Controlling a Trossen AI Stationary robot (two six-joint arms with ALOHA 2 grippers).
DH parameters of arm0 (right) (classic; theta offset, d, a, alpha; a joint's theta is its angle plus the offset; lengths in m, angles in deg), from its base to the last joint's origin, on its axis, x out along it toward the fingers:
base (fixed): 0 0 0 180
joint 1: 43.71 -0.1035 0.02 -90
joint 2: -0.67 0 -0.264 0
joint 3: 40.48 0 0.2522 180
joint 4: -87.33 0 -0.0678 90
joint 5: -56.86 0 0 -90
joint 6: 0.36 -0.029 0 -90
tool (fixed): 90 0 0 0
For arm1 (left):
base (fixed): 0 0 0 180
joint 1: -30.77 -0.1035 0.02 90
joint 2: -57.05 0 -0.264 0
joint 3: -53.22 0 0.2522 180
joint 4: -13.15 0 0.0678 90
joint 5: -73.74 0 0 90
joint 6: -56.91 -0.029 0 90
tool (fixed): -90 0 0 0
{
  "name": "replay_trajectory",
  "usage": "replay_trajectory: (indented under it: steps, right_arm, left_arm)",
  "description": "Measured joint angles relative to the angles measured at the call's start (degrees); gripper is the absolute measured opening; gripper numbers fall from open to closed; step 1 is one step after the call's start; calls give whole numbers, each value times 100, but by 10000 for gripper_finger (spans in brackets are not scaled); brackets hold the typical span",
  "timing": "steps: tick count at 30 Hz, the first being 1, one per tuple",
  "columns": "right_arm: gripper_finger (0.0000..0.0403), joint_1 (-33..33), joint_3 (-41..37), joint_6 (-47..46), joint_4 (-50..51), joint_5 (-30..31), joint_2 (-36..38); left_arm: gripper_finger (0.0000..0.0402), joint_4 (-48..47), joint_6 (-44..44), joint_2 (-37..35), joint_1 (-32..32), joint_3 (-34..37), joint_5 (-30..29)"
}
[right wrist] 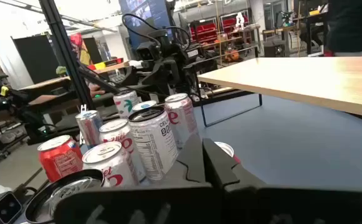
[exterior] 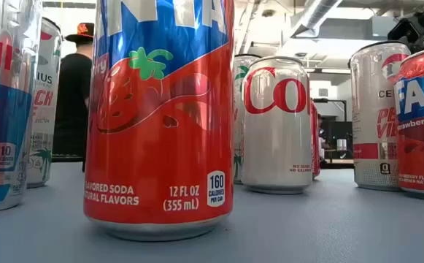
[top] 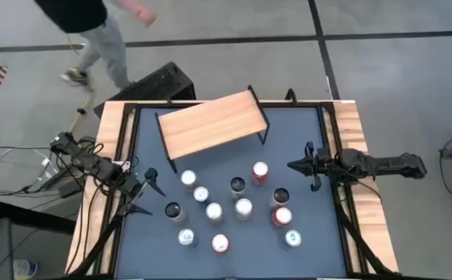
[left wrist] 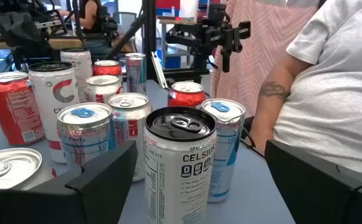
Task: Place canned beverage on shelf
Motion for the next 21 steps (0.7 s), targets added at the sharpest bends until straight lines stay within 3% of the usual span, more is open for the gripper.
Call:
replay_trajectory:
  steps: [21]
  right_arm:
    - [0, 0, -1, 0, 0, 0, 1]
  left_arm:
    - [343, -1, 52, -1, -1, -2, 4]
